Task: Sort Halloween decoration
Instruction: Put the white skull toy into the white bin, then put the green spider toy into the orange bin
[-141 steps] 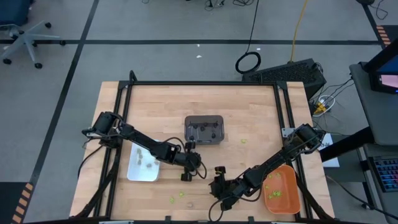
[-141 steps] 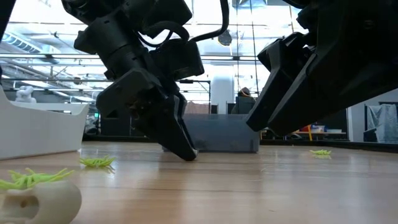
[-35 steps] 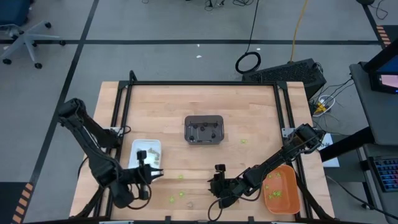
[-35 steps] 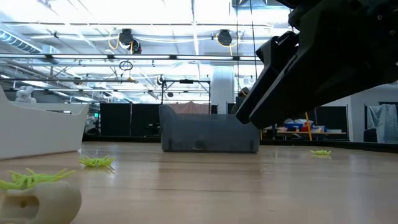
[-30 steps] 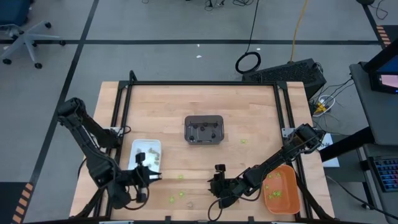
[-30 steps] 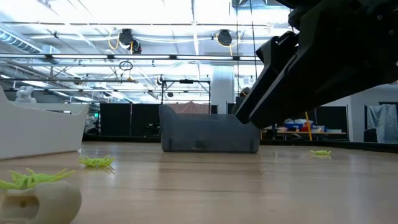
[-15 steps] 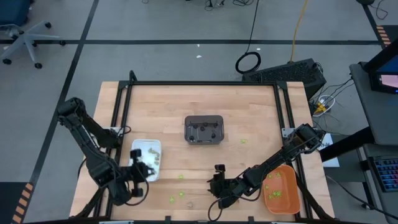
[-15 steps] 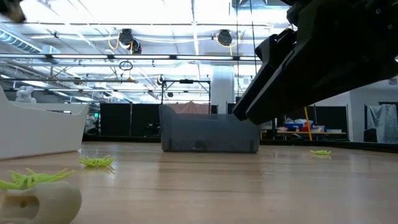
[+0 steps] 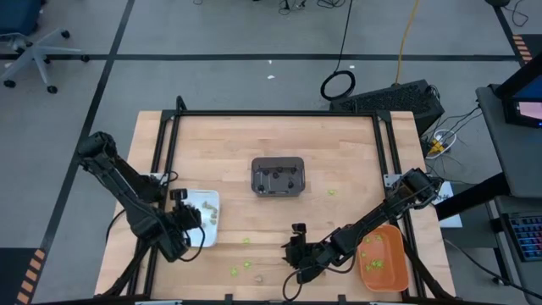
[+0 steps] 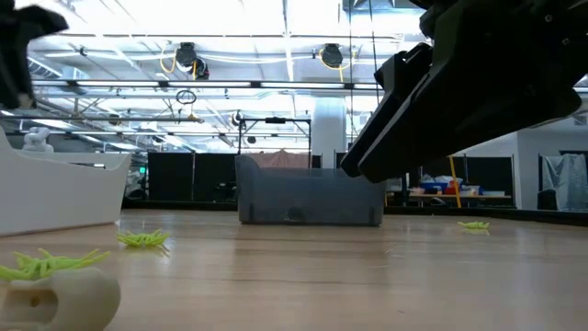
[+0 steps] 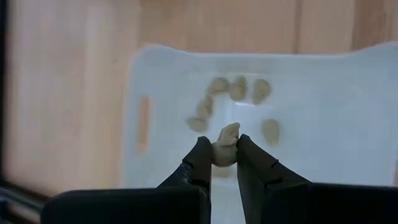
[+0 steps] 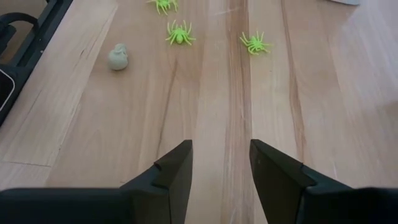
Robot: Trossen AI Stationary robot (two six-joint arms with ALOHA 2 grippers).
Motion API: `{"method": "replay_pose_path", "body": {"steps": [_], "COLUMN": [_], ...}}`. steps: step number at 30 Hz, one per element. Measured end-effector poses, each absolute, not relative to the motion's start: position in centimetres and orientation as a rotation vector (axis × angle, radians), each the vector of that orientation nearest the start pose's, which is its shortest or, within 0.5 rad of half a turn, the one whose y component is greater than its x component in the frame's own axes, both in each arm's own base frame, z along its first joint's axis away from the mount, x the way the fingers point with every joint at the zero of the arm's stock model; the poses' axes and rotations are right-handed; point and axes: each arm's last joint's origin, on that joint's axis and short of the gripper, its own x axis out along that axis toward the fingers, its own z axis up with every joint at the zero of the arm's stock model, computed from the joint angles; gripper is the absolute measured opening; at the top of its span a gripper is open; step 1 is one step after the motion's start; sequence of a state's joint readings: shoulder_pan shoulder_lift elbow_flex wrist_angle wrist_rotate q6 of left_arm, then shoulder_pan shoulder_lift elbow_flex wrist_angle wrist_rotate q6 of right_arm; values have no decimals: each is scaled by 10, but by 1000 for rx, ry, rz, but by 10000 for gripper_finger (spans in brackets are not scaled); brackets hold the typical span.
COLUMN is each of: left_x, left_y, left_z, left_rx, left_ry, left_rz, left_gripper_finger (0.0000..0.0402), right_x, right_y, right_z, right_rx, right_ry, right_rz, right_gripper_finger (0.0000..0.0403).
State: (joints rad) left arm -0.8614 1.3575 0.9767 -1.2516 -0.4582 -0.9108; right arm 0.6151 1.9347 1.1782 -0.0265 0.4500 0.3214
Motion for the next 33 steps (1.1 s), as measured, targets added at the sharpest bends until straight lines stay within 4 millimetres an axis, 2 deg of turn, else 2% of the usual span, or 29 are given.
{"method": "replay_pose_path", "body": {"steps": [9, 16, 19, 23, 27, 30, 33], "left_x": [146, 143, 144, 146, 151, 153, 153], "left_y": [-150, -147, -147, -150, -156, -163, -168], "left_z": [204, 196, 197, 206, 219, 228, 231], "left_rx": [166, 115, 109, 90, 45, 42, 63], "left_ry": [1221, 1217, 1216, 1211, 1165, 1080, 994], "left_rz": [247, 303, 300, 301, 288, 272, 274], "left_gripper_finger": [46, 122, 155, 181, 183, 178, 173], "right_x": [334, 339, 343, 361, 379, 390, 403], "right_y": [219, 214, 216, 215, 202, 193, 190], "right_z": [160, 160, 157, 160, 169, 170, 168], "right_rx": [-89, -61, -46, -8, 113, 205, 218], "right_ry": [686, 680, 644, 485, 345, 361, 403], "right_rz": [41, 19, 26, 57, 53, 63, 75], "right_gripper_finger": [148, 148, 148, 148, 148, 148, 148]}}
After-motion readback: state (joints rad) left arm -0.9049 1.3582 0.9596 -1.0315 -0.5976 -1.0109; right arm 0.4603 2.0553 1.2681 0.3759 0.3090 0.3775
